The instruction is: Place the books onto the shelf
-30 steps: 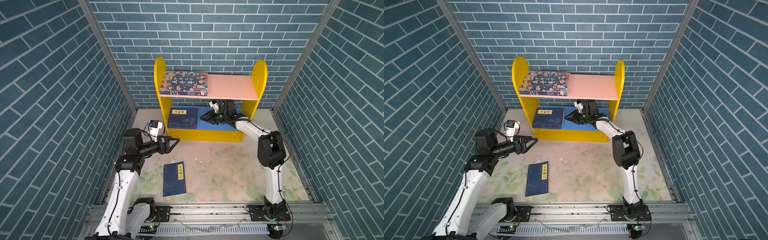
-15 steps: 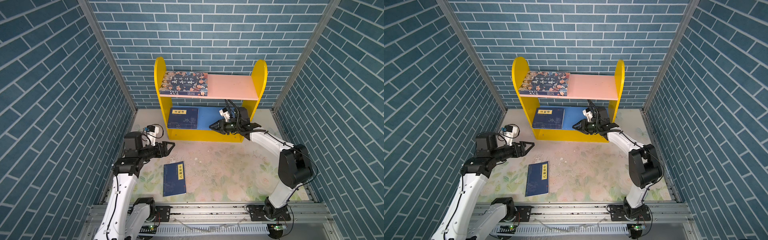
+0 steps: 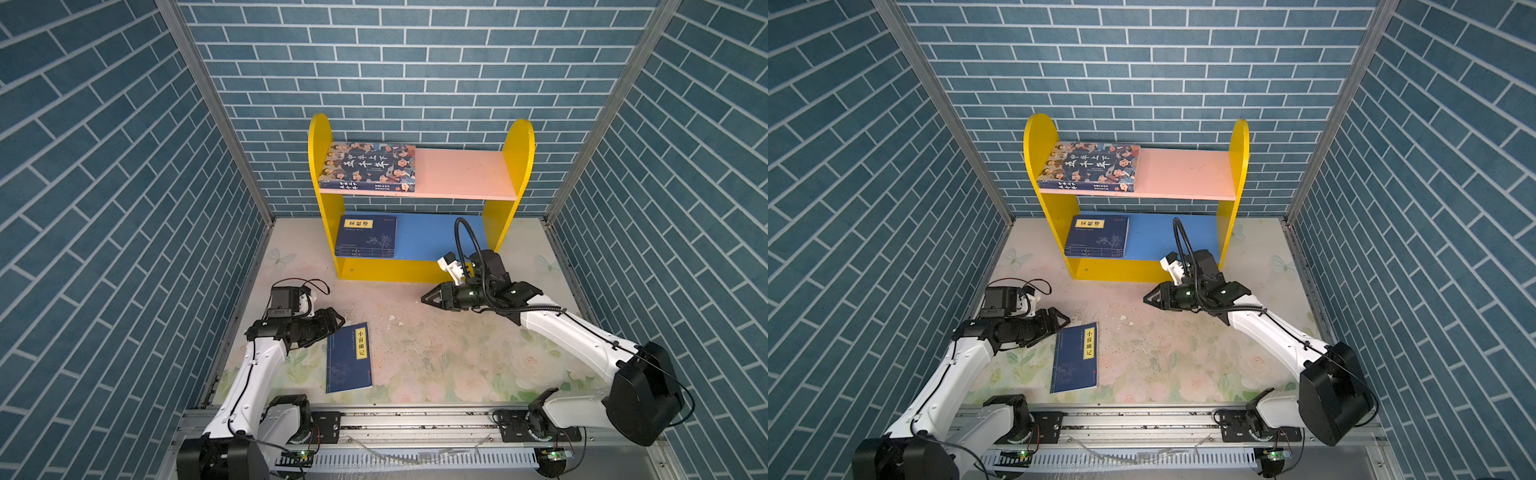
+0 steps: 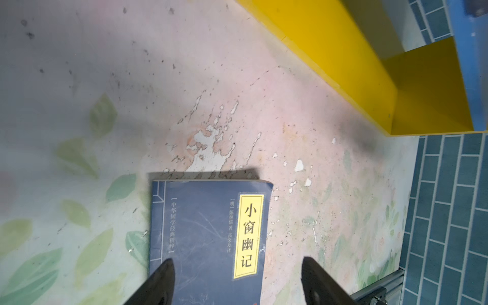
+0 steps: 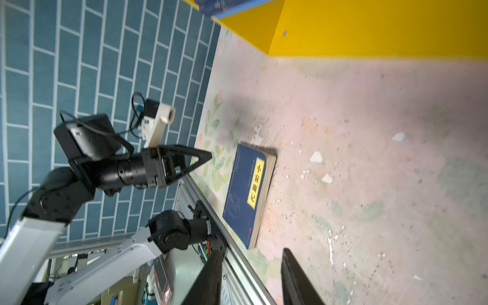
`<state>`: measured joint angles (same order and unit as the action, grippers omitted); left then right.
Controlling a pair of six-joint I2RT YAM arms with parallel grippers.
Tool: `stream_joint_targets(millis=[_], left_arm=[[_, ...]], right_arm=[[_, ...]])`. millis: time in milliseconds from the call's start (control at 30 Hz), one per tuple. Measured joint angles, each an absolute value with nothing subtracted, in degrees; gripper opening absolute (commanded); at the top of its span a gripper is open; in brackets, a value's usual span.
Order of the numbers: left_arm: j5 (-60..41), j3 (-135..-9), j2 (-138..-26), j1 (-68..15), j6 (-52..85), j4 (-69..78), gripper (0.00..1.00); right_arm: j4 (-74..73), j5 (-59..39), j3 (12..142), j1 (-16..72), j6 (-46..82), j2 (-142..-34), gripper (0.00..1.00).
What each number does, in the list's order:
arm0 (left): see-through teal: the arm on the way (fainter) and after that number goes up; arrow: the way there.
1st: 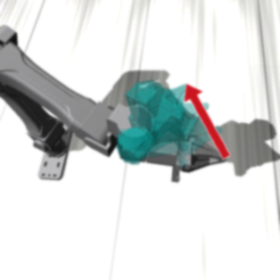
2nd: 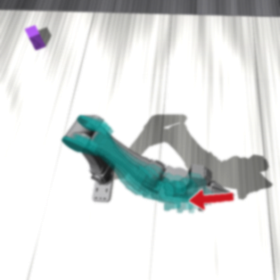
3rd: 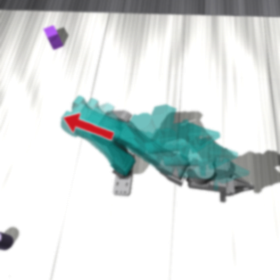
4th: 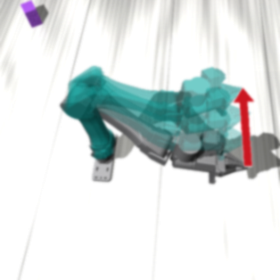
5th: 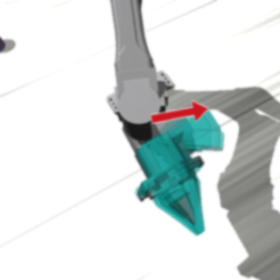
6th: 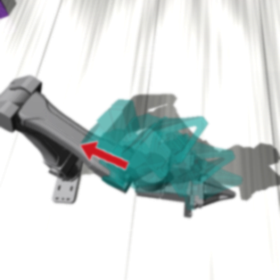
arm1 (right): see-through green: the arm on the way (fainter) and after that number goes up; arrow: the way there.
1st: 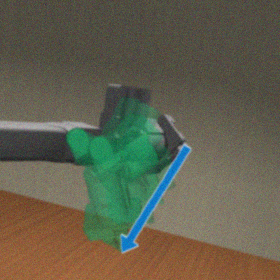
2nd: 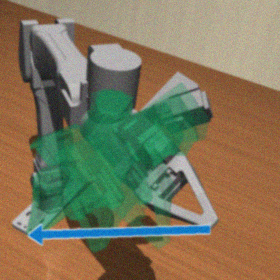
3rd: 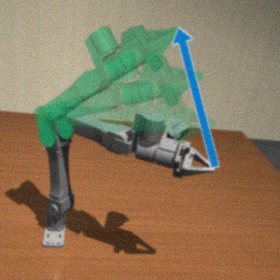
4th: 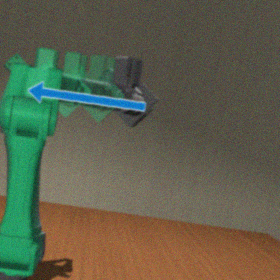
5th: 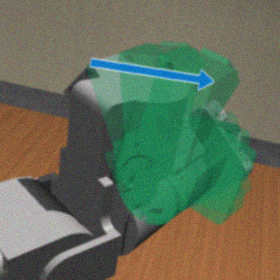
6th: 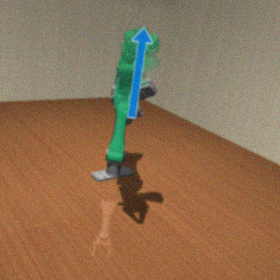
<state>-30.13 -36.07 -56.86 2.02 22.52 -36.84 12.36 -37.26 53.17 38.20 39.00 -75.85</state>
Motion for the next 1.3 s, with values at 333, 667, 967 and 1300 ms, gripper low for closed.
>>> stream_joint_targets(millis=[333, 667, 967, 1300], left_arm=[[-27.2, -38.5, -67.3, 2.0, 18.7, -37.9, 0.74], [-22.9, -38.5, -72.0, 2.1, 18.0, -39.1, 0.74], [-23.8, -37.3, -76.1, -2.1, 17.9, -38.0, 0.75], [-26.7, -35.9, -76.3, -5.4, 17.7, -35.7, 0.76]], right_arm=[[3.9, -31.4, 42.2, 48.4, 45.5, -76.4, 0.51], [-6.1, -30.6, 47.6, 54.2, 49.3, -91.7, 0.54], [-8.4, -30.7, 54.8, 57.6, 50.4, -102.8, 0.54], [-8.1, -30.6, 59.5, 59.3, 51.2, -110.1, 0.52]])
